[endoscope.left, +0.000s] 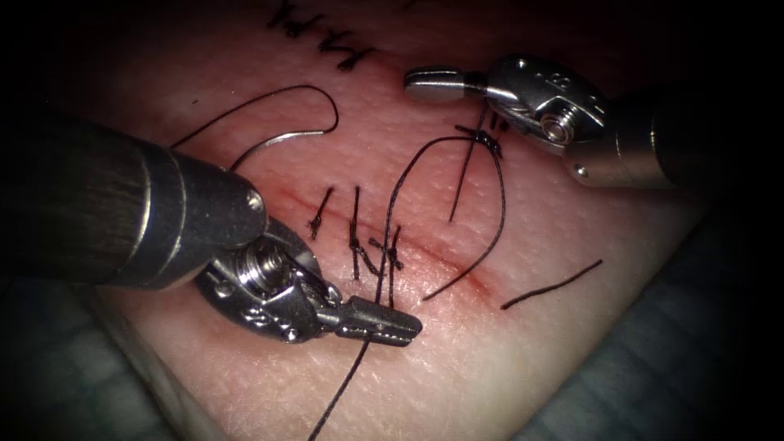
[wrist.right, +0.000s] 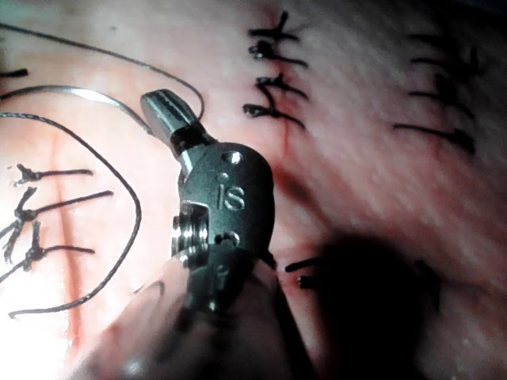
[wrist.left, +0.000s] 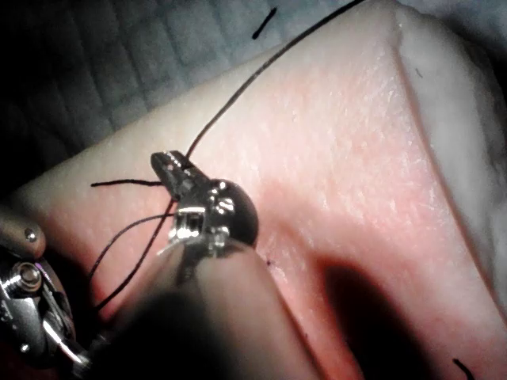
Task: Wound Closure
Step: Wrap suture counter-clockwise twice around right end-effector
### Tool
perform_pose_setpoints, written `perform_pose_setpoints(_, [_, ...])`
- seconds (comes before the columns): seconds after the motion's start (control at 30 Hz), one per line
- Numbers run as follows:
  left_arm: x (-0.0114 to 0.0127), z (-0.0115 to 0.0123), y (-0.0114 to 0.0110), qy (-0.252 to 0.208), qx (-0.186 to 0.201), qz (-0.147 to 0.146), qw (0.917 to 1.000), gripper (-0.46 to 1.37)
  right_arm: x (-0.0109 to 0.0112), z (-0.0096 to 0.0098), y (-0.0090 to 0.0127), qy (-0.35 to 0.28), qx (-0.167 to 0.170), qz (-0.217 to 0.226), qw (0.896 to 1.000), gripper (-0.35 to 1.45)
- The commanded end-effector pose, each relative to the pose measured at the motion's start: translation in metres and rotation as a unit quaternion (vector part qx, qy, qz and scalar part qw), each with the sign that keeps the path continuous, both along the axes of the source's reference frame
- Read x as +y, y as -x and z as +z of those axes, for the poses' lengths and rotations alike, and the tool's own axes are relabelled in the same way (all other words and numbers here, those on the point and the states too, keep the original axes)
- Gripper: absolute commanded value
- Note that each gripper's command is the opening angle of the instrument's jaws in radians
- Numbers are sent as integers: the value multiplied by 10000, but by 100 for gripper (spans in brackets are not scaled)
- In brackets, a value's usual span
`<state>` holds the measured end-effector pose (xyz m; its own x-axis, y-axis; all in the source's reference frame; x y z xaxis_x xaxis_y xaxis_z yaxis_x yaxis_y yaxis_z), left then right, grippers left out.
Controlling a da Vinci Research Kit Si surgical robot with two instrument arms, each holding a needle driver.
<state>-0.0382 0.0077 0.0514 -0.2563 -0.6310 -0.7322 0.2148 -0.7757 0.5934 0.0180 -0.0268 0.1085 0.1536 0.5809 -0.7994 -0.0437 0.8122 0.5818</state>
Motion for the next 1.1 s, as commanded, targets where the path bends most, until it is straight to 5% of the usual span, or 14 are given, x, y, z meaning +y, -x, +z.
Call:
perform_pose_setpoints(0.03, [3,-3,-1,12,-16,19,10000,-35,-4,3,-1,28,52,-51,10000,-35])
perform_pose_setpoints(0.3, [43,-18,-21,-14,-131,19,9999,-35,-39,12,-4,-21,418,-346,9985,-35])
perform_pose_setpoints(0.43, [57,-13,-27,-581,-188,-111,9981,-35,-50,4,-5,-88,668,-328,9972,-35])
perform_pose_setpoints(0.7, [67,24,-35,-1194,-201,-181,9925,-35,-57,-20,-5,-133,986,-257,9947,-35])
perform_pose_setpoints(1.1, [57,80,-39,-1458,-105,-163,9891,-35,-45,-43,8,-226,1238,154,9919,-35])
